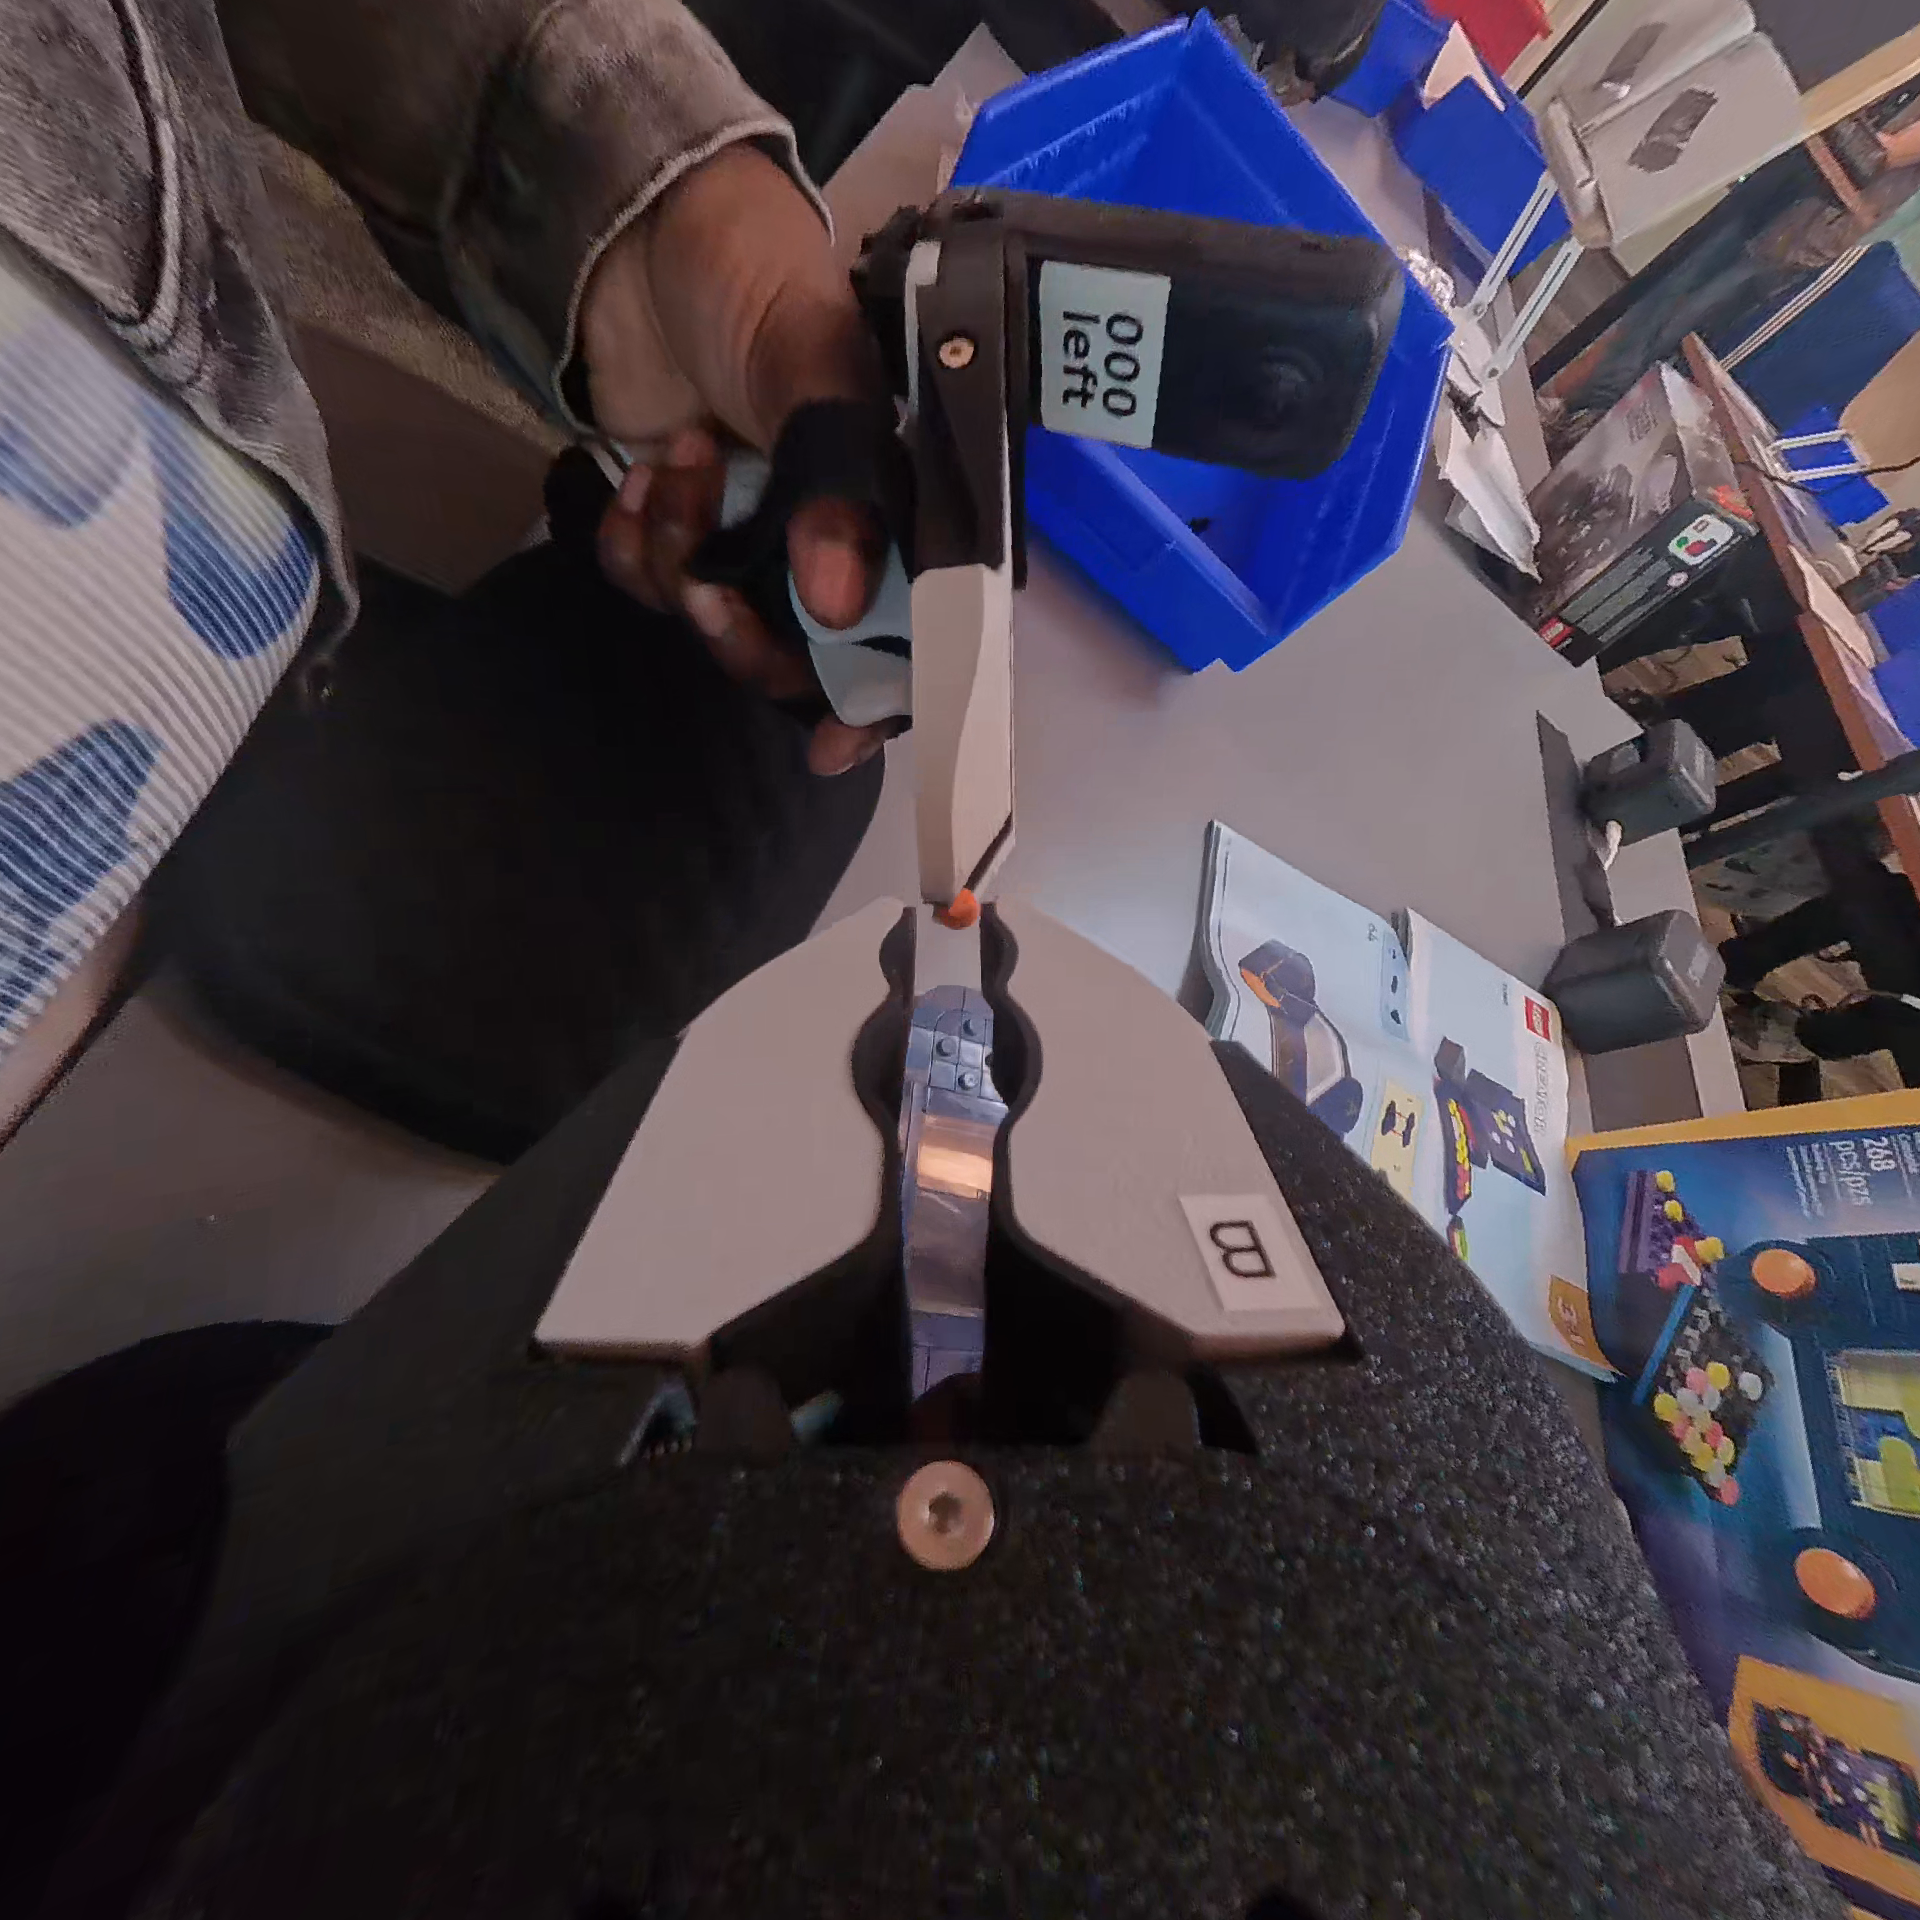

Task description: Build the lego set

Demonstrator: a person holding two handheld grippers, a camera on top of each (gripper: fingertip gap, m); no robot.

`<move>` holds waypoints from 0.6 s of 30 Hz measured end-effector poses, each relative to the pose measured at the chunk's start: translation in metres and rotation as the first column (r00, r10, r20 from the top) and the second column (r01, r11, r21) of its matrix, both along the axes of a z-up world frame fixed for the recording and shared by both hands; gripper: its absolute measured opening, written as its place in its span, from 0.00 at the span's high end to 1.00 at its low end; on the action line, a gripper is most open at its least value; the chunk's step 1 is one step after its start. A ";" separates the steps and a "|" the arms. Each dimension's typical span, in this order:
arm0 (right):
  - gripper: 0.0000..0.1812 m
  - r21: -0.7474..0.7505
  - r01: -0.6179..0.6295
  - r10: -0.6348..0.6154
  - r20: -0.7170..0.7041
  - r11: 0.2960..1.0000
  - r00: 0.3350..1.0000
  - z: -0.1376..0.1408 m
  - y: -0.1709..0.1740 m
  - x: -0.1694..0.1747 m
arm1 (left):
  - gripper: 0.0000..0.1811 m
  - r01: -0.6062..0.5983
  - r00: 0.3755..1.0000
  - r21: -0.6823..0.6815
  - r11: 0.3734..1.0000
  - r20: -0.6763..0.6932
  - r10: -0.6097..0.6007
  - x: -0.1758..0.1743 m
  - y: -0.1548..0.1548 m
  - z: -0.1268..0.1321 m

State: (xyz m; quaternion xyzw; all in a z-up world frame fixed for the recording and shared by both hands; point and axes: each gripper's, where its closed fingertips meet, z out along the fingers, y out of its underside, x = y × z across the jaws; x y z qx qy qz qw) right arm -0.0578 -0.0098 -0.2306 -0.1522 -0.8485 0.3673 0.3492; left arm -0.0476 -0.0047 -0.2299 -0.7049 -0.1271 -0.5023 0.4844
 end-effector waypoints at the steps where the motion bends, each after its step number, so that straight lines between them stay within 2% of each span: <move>1: 0.94 0.011 0.004 -0.004 0.005 1.000 1.000 -0.002 0.001 0.000 | 0.98 0.004 1.000 -0.001 1.000 -0.002 -0.004 0.000 0.000 0.000; 10: 0.95 0.036 0.014 -0.014 0.011 0.999 1.000 -0.007 0.003 0.001 | 0.98 0.032 0.992 -0.042 0.999 -0.124 -0.037 0.003 0.003 -0.007; 18: 0.96 0.057 0.022 -0.023 0.015 0.998 1.000 -0.011 0.005 0.002 | 0.98 0.062 0.984 -0.062 0.996 -0.164 -0.071 0.005 0.005 -0.010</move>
